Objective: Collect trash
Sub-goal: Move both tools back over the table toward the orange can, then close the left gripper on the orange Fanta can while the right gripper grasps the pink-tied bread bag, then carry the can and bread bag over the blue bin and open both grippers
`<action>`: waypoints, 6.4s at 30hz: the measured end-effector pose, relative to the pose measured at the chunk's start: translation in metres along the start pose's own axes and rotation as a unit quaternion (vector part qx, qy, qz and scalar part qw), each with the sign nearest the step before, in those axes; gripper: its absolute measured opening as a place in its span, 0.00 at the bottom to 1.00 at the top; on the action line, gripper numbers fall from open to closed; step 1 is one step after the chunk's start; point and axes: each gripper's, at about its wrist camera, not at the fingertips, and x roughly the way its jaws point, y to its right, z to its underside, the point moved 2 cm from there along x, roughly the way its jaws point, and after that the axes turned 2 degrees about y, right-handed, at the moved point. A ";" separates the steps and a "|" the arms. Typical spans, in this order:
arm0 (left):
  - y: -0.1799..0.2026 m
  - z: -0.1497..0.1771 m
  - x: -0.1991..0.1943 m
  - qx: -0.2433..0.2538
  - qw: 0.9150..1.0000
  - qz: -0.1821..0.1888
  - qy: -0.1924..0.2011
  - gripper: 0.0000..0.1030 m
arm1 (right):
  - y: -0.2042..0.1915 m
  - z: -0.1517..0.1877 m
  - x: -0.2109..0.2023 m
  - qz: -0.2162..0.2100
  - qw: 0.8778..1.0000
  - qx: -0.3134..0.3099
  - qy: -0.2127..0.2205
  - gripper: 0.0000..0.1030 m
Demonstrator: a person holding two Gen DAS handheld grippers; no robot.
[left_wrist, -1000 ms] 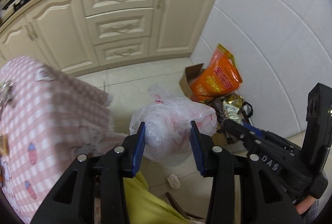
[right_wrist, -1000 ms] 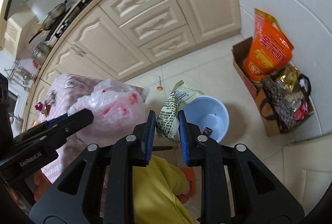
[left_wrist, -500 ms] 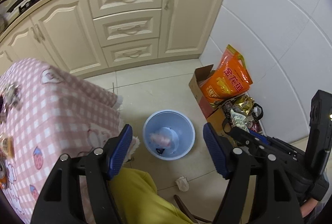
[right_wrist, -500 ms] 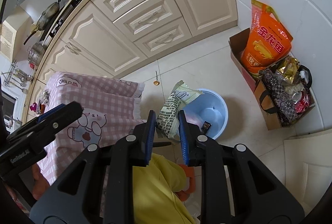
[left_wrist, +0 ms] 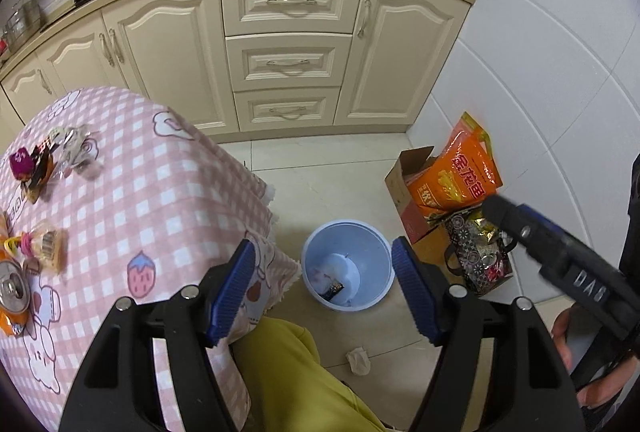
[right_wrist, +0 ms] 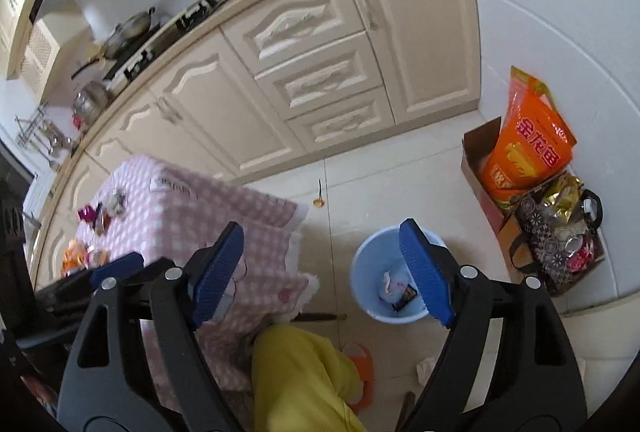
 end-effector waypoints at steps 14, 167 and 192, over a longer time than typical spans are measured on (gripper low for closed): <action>-0.020 0.016 -0.024 -0.020 1.000 -0.013 0.018 0.67 | -0.016 0.022 0.004 0.004 0.999 -0.009 -0.036 0.77; 0.106 0.013 0.074 0.155 0.986 0.061 -0.001 0.27 | 0.082 0.024 0.002 0.044 0.998 0.007 -0.050 0.38; 0.055 0.002 0.044 0.109 0.994 -0.004 0.030 0.58 | 0.070 0.022 0.059 0.040 0.993 0.023 -0.113 0.76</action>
